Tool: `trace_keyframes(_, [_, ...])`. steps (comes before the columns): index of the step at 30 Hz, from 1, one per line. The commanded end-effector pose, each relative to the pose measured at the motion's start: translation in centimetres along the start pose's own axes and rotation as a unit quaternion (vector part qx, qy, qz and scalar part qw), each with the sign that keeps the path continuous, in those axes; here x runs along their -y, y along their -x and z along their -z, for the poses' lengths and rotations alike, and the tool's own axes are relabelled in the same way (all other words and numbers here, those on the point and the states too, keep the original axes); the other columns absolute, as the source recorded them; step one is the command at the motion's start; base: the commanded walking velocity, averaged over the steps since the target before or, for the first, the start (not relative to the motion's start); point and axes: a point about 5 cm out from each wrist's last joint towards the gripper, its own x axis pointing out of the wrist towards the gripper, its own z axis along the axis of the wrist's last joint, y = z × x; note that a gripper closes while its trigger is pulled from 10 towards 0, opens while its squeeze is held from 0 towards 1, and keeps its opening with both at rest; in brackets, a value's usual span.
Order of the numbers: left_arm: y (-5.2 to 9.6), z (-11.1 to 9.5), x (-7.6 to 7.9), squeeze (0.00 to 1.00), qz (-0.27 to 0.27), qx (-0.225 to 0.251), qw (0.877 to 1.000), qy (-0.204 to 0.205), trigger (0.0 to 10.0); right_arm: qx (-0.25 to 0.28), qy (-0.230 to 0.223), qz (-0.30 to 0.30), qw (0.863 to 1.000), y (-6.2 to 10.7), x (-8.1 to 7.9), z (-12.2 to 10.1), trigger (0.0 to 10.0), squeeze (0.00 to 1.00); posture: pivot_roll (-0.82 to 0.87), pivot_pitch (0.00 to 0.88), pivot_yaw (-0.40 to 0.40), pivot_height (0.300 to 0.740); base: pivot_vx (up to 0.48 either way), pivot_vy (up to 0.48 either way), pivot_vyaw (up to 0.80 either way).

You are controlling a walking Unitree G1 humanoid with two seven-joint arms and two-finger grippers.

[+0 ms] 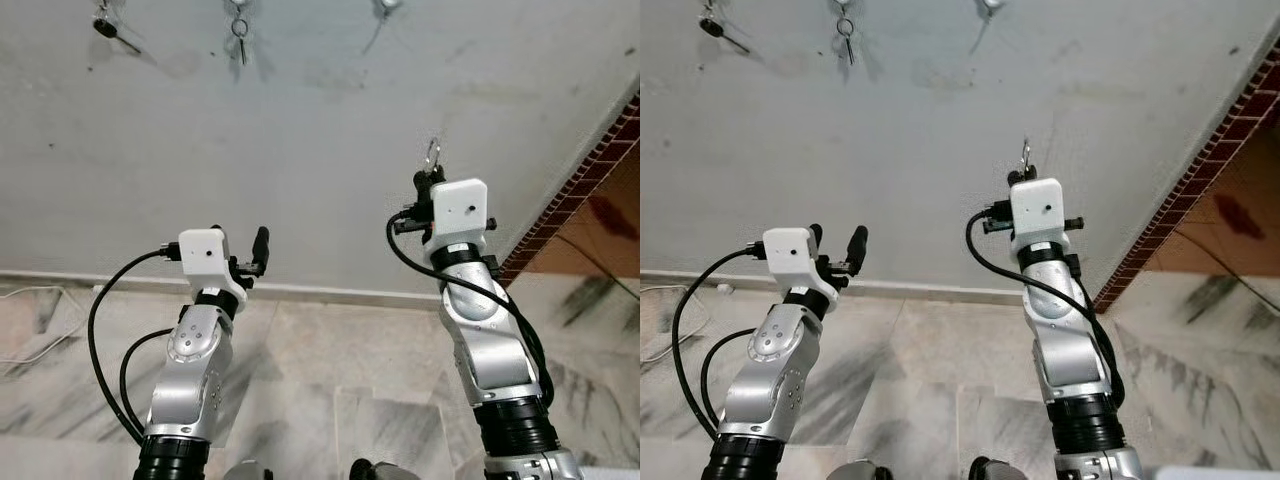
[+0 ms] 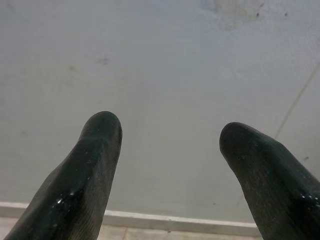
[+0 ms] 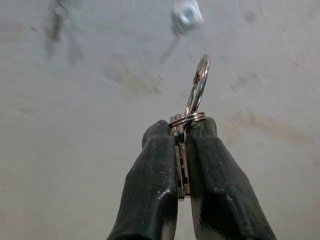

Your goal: Hang keys on a hook

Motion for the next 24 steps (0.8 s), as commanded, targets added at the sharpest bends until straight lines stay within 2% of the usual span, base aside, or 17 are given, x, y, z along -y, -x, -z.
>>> trace_keyframes(1, [0.1,-0.7,-0.3,0.00,0.002,0.016,1.000,-0.003,10.0,0.015,-0.002,-0.003,1.000,-0.1,-0.1,-0.6,10.0,0.00,0.03,0.157,0.022,0.740,0.000,0.000,0.00])
trace_keyframes(8, [-0.1,-1.2,-0.4,0.00,0.007,0.028,1.000,-0.004,10.0,0.028,-0.001,0.004,1.000,0.0,0.2,-1.0,10.0,0.00,0.03,0.155,0.023,0.740,0.000,0.000,0.00])
trace_keyframes(24, [-0.2,-1.7,-0.3,0.00,0.015,0.037,0.999,-0.007,10.0,0.033,0.002,0.006,0.999,-0.2,0.2,-1.0,10.0,0.00,0.04,0.151,0.024,0.740,0.348,0.000,0.00])
